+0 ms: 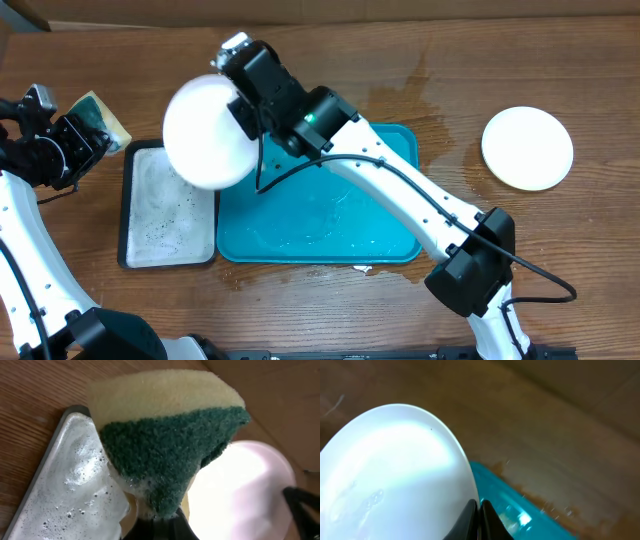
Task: Clean dirty plates on tray and stack at the side
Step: 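Lower the white plate onto the teal tray and open the right gripper, then raise the right gripper away from the plate toward the back right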
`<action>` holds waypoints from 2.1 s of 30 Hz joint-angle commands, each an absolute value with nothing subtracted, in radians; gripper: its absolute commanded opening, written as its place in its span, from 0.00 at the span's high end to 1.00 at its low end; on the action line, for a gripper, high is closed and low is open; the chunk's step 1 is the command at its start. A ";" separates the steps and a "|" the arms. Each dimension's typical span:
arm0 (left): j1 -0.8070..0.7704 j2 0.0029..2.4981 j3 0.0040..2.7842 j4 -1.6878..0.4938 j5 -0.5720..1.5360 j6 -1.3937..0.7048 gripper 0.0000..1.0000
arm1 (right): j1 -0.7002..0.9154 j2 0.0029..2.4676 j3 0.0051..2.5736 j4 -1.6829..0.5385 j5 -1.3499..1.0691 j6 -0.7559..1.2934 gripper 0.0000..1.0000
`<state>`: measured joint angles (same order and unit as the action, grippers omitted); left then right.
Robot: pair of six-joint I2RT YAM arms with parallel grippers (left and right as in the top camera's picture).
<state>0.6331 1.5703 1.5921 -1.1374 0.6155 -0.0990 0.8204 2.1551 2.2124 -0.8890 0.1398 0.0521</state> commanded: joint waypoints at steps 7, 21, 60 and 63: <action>0.596 1.554 1.613 -1.144 0.617 -0.096 0.96 | 0.711 2.137 2.230 -1.184 -0.014 0.195 0.96; 0.493 1.554 1.613 -1.147 0.519 -0.089 0.96 | 0.571 2.138 2.140 -1.419 -0.205 0.072 0.96; 0.450 1.556 1.613 -1.150 0.480 -0.059 0.96 | 0.348 2.107 2.329 -1.694 -0.847 -0.216 0.34; 0.450 1.556 1.613 -1.152 0.480 -0.059 0.96 | 0.296 2.098 2.329 -1.694 -0.962 -0.218 0.21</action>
<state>0.4576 1.5703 1.5921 -1.1492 0.4812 -0.0807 0.3332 2.1292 2.3104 -1.6958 -0.7589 -0.1604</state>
